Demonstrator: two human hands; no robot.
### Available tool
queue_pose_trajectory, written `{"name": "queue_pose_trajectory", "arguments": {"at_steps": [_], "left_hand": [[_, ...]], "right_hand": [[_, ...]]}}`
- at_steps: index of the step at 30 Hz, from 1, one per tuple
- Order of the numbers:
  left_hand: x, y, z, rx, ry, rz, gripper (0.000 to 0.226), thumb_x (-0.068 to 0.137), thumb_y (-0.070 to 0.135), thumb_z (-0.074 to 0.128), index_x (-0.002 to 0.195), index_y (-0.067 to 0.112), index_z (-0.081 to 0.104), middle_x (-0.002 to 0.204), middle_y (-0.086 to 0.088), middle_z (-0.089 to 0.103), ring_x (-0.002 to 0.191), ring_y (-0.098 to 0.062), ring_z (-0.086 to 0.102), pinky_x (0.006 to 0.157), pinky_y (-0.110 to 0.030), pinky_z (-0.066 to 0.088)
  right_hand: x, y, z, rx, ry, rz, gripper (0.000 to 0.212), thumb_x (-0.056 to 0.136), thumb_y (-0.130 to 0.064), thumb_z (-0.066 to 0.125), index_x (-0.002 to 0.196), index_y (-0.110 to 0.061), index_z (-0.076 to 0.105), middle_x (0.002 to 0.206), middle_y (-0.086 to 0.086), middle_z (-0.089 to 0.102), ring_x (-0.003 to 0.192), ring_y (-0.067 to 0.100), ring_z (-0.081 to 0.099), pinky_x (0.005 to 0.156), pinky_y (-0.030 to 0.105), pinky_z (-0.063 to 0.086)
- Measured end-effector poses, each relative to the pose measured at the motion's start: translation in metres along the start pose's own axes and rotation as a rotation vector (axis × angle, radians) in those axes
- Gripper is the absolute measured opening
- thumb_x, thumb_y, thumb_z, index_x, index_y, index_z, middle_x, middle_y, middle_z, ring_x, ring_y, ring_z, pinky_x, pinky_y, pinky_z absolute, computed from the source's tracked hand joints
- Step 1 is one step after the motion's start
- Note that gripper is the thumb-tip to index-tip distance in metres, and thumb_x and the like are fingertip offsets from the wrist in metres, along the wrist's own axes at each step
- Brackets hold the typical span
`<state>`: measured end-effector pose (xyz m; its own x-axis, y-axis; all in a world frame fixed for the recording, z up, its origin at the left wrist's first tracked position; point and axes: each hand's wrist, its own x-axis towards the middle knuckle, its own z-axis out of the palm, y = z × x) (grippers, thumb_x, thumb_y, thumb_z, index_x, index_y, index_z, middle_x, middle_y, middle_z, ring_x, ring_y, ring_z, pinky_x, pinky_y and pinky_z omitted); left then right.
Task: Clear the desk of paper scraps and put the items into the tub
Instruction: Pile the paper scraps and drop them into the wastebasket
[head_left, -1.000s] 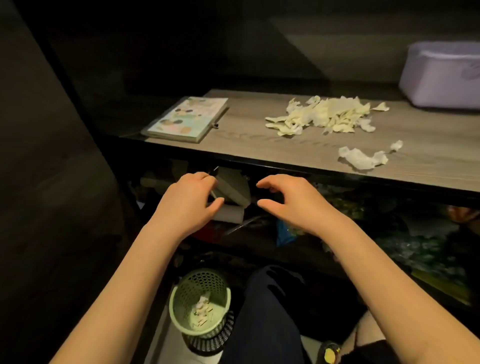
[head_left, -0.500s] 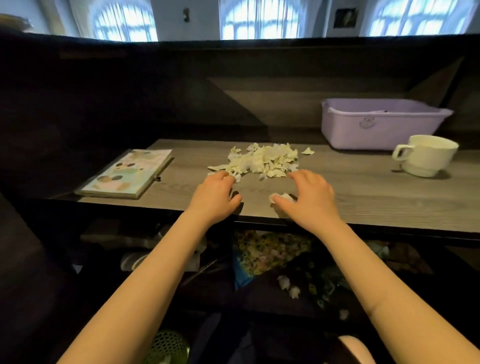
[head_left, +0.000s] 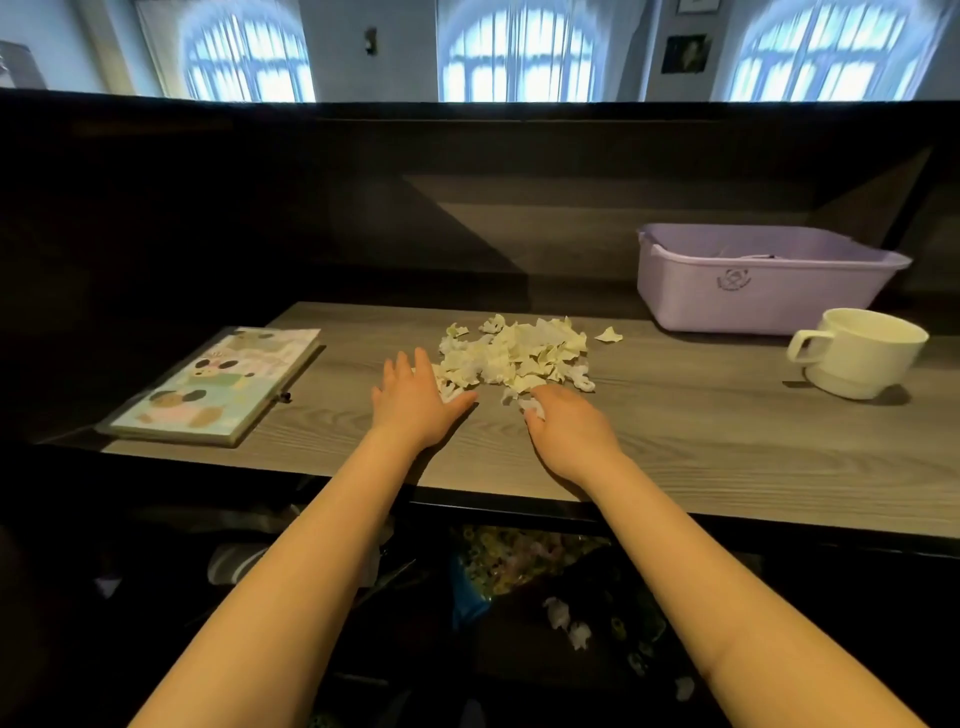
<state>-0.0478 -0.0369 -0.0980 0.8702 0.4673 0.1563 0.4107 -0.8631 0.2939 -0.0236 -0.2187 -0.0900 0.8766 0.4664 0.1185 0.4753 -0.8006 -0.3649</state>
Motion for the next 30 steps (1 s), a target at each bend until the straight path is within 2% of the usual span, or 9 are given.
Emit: {"name": "queue_pose_trajectory", "arguments": {"at_steps": [3, 6, 10, 14, 17, 20, 25, 27, 30], "left_hand": [[0.013, -0.003, 0.002, 0.022, -0.042, -0.010, 0.090, 0.084, 0.067, 0.042, 0.148, 0.012, 0.013, 0.153, -0.013, 0.026, 0.141, -0.031, 0.023, 0.113, -0.051, 0.022], [0.015, -0.005, 0.003, 0.017, 0.005, 0.064, 0.066, 0.089, 0.057, 0.043, 0.136, 0.011, 0.037, 0.138, -0.010, 0.046, 0.129, -0.030, 0.039, 0.105, -0.049, 0.032], [0.007, -0.002, -0.001, 0.030, 0.078, 0.148, 0.039, 0.095, 0.036, 0.041, 0.121, 0.010, 0.052, 0.128, -0.011, 0.049, 0.118, -0.028, 0.042, 0.097, -0.041, 0.038], [0.006, 0.000, -0.001, -0.023, 0.095, 0.158, 0.030, 0.096, 0.028, 0.041, 0.115, 0.007, 0.052, 0.117, -0.011, 0.052, 0.106, -0.026, 0.048, 0.091, -0.038, 0.042], [0.004, 0.000, 0.000, -0.080, 0.124, 0.176, 0.024, 0.098, 0.023, 0.039, 0.103, 0.004, 0.052, 0.103, -0.011, 0.057, 0.083, -0.021, 0.048, 0.074, -0.033, 0.043], [0.002, 0.002, -0.001, -0.110, 0.171, 0.185, 0.023, 0.098, 0.020, 0.035, 0.101, 0.003, 0.051, 0.092, -0.009, 0.053, 0.077, -0.020, 0.047, 0.069, -0.032, 0.042], [-0.002, 0.001, -0.004, -0.269, 0.236, 0.208, 0.021, 0.093, 0.011, 0.040, 0.073, 0.010, 0.038, 0.062, -0.001, 0.039, 0.058, -0.018, 0.037, 0.052, -0.030, 0.028], [-0.003, -0.002, -0.007, -0.485, 0.263, 0.154, 0.026, 0.091, 0.006, 0.042, 0.067, 0.011, 0.034, 0.059, 0.000, 0.034, 0.054, -0.014, 0.029, 0.051, -0.028, 0.023], [-0.008, -0.006, -0.015, -0.759, 0.318, 0.049, 0.020, 0.089, 0.003, 0.043, 0.070, 0.006, 0.044, 0.063, -0.006, 0.037, 0.056, -0.012, 0.029, 0.050, -0.021, 0.023]], "right_hand": [[0.002, 0.001, 0.001, 0.063, 0.039, -0.025, 0.030, 0.098, -0.012, 0.035, 0.121, -0.009, 0.054, 0.124, 0.010, 0.057, 0.109, 0.027, 0.053, 0.085, 0.032, 0.042], [0.002, 0.003, -0.001, 0.153, 0.063, 0.006, 0.045, 0.089, 0.008, 0.036, 0.125, -0.013, 0.055, 0.127, 0.011, 0.056, 0.114, 0.028, 0.052, 0.088, 0.031, 0.043], [-0.002, 0.004, -0.005, 0.280, 0.140, 0.037, 0.051, 0.082, 0.017, 0.034, 0.114, -0.012, 0.062, 0.116, 0.010, 0.057, 0.107, 0.025, 0.052, 0.078, 0.027, 0.040], [-0.004, 0.007, -0.008, 0.501, 0.271, 0.137, 0.042, 0.088, 0.011, 0.032, 0.096, -0.013, 0.065, 0.100, -0.001, 0.052, 0.095, 0.011, 0.050, 0.076, 0.024, 0.040], [0.000, 0.010, -0.007, 0.569, 0.346, 0.150, 0.037, 0.089, 0.005, 0.033, 0.076, -0.015, 0.061, 0.083, 0.003, 0.059, 0.078, 0.016, 0.053, 0.059, 0.024, 0.039], [0.001, 0.011, -0.006, 0.547, 0.348, 0.155, 0.038, 0.086, 0.001, 0.032, 0.062, -0.019, 0.054, 0.065, 0.002, 0.053, 0.061, 0.017, 0.046, 0.053, 0.025, 0.035], [0.002, 0.012, -0.004, 0.540, 0.347, 0.183, 0.031, 0.088, -0.005, 0.033, 0.072, -0.002, 0.060, 0.074, 0.014, 0.058, 0.067, 0.022, 0.048, 0.059, 0.029, 0.035], [0.001, 0.012, -0.004, 0.555, 0.366, 0.170, 0.031, 0.087, -0.005, 0.034, 0.072, 0.003, 0.060, 0.070, 0.014, 0.055, 0.067, 0.022, 0.047, 0.059, 0.029, 0.034], [-0.002, 0.009, -0.006, 0.579, 0.380, 0.140, 0.030, 0.086, -0.004, 0.035, 0.069, 0.006, 0.058, 0.063, 0.012, 0.049, 0.064, 0.023, 0.044, 0.059, 0.030, 0.032]]}}
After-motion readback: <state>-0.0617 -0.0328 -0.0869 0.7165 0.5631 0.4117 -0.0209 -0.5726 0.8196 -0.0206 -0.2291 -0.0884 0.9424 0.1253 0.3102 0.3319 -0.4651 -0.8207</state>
